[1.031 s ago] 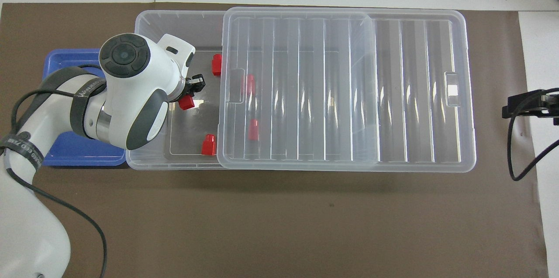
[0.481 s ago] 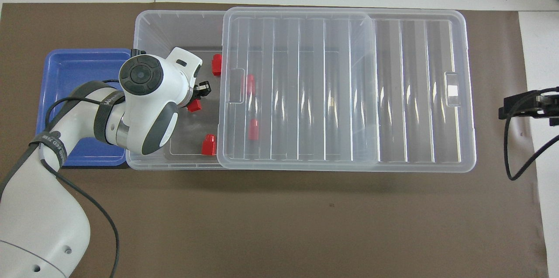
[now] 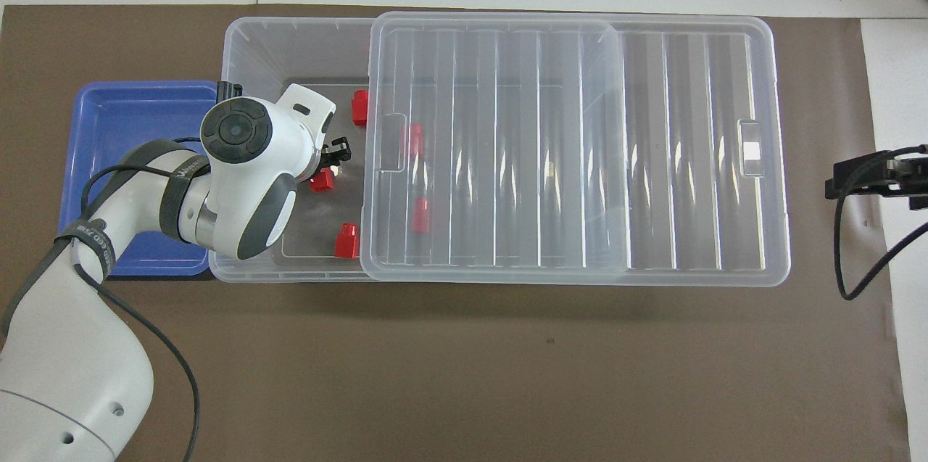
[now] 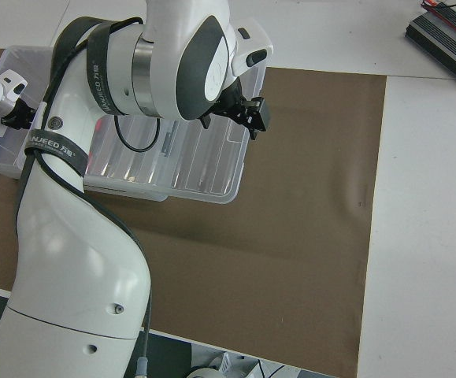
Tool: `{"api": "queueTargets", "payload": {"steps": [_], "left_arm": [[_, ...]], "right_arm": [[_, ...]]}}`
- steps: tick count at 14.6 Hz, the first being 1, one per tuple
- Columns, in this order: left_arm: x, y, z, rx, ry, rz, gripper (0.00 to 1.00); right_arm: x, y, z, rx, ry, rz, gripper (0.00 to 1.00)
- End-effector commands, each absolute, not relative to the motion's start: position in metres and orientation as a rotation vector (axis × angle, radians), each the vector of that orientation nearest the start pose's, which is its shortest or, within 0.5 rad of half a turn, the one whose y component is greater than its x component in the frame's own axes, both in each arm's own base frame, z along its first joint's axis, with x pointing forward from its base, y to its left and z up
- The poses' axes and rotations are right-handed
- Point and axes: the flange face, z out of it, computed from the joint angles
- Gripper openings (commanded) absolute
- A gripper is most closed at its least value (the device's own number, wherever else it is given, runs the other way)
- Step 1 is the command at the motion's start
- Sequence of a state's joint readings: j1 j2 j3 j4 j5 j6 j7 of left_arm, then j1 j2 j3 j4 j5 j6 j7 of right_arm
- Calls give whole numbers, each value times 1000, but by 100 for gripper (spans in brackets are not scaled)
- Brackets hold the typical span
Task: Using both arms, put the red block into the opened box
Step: 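Open the left gripper to release the red block inside the box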
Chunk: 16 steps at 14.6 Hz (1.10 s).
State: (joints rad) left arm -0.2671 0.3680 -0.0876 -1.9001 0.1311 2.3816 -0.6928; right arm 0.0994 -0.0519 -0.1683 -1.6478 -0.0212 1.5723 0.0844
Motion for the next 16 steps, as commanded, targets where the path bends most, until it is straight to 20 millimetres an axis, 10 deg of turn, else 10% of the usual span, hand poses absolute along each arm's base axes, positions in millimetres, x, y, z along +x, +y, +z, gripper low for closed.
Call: {"api": "queueTargets", "payload": {"steps": [1,16], "left_arm": [[598,-214,318,-3097,-432,-233,100],[572,-214,410,-2999,-598,-120,100]], "right_arm": [[535,-41,615,-3126,220,42,100],[534,-41,616,-3127,218,40,100]]}}
